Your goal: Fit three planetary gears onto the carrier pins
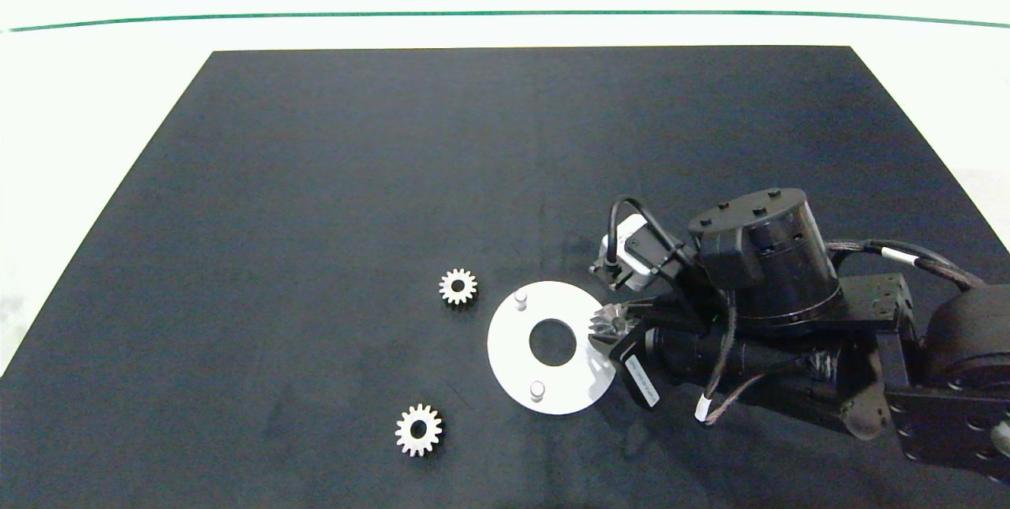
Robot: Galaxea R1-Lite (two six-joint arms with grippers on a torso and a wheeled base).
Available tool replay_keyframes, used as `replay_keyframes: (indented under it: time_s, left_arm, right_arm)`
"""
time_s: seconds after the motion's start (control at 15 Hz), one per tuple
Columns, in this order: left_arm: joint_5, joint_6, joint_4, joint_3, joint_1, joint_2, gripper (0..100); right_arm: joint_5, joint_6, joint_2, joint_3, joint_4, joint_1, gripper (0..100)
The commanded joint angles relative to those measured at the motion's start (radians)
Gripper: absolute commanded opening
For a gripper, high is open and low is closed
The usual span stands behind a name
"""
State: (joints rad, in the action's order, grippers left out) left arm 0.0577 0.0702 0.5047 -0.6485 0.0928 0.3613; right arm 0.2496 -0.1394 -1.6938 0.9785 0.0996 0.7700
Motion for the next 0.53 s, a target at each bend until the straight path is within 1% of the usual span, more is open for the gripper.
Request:
replay_keyframes:
  time_s: [0.07,0.53]
  left_arm:
    - [0.001,0.0,0.003,0.0,0.001,0.001,100]
    - [0.001,0.0,0.003,-0.002,0.001,-0.001,100]
  right_arm:
    - [0.0,0.0,-0.006,0.002,0.002,0.0,10]
    - [0.0,0.0,-0.006,0.003,0.0,-0.003,10]
